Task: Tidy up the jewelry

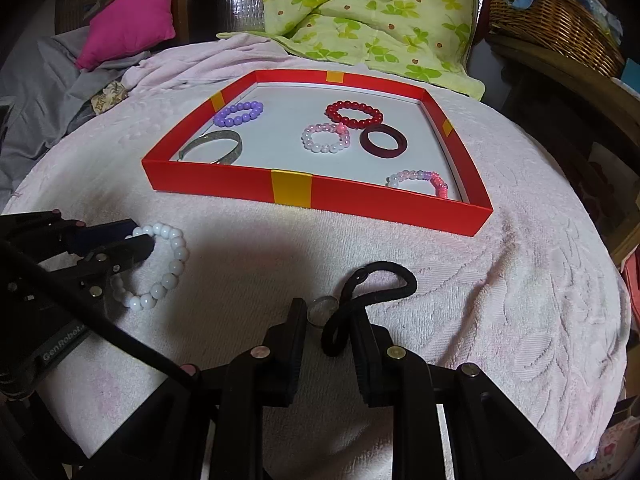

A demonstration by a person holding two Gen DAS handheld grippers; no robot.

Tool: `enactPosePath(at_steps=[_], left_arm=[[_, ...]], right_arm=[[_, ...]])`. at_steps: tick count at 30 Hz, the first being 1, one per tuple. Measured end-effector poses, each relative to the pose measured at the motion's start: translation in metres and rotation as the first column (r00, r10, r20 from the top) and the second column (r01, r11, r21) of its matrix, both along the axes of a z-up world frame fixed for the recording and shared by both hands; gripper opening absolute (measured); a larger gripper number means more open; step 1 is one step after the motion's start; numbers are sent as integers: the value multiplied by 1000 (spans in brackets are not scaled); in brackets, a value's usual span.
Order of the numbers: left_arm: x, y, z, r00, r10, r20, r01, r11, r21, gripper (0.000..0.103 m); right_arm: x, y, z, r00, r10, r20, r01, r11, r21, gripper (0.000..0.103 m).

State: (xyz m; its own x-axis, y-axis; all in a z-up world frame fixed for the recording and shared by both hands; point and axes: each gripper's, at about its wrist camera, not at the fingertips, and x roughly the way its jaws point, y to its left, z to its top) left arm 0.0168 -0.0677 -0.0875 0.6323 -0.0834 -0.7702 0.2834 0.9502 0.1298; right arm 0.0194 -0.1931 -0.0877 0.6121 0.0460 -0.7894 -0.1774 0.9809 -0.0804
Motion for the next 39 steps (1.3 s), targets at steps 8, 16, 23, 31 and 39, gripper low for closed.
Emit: enactPosePath(at_steps=[8,16,23,31,39], left_arm=[[2,9,2,1000,12,-22,-13,998,-59,13],[2,20,2,999,-9,-50,2,991,-133,13],[-5,21,4,997,-62,-50,53,985,-161,40],[-3,18,3,995,-85,-45,77,984,-160,30],[-2,25,6,997,-70,-43,61,979,-195,9]], right_arm=[[0,-1,0,1000,-6,4,6,1000,11,24],[-2,-8,0,1000,-10,11,10,998,59,27],[0,-23,1,1000,-5,-11,7,983,183,41],[3,-33,1,1000,-19,-17,23,959,282,49],[6,-33,-1,999,-42,-9,43,966,254,25]])
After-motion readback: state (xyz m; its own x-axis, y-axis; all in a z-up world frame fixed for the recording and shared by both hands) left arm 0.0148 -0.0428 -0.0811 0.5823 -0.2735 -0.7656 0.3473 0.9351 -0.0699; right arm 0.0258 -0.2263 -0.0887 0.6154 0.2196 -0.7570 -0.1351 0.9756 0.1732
